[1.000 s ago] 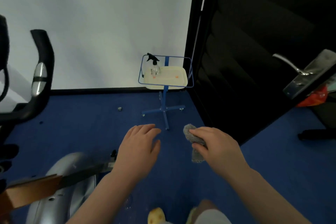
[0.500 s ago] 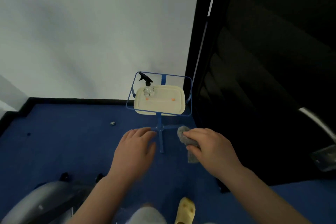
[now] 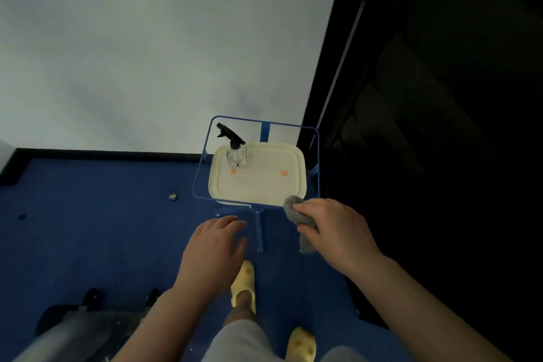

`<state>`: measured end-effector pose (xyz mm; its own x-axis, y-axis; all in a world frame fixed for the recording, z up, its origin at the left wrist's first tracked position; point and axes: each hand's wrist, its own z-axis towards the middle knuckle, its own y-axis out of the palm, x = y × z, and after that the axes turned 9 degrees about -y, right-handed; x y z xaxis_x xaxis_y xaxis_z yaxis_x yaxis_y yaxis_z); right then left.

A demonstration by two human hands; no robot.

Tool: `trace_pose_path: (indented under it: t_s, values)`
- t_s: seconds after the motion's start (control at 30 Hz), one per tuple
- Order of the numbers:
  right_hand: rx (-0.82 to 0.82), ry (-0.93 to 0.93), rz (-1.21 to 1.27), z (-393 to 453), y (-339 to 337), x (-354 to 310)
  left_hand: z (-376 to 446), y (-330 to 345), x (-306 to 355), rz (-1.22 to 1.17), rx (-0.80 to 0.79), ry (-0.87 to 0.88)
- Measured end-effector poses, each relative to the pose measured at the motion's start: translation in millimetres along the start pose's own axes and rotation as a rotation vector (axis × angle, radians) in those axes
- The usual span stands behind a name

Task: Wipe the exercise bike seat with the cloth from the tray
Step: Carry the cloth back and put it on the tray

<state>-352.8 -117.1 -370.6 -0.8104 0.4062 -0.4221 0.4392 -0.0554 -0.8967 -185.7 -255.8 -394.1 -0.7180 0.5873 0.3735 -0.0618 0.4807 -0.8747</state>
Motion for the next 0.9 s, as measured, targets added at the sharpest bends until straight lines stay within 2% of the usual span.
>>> trace_pose_path:
  t_s: [0.2, 0.4, 0.77, 0.9]
  values:
    - [-0.043, 0.054, 0.070, 77.7, 18.7, 13.0, 87.9, -20.8, -20.8, 0.023, -0.037, 0.026]
    - [-0.120, 0.085, 0.036, 156.6, 71.1, 36.4, 146.5, -15.4, -50.3, 0.013, -0.133, -0.023]
    - [-0.287, 0.233, -0.174, 257.4, 172.7, 90.8, 186.2, 2.6, -95.7, -0.026, -0.194, -0.057]
    - [-0.451, 0.228, -0.169, 256.7, 188.1, 92.8, 185.2, 4.7, -102.4, -0.039, -0.194, -0.063]
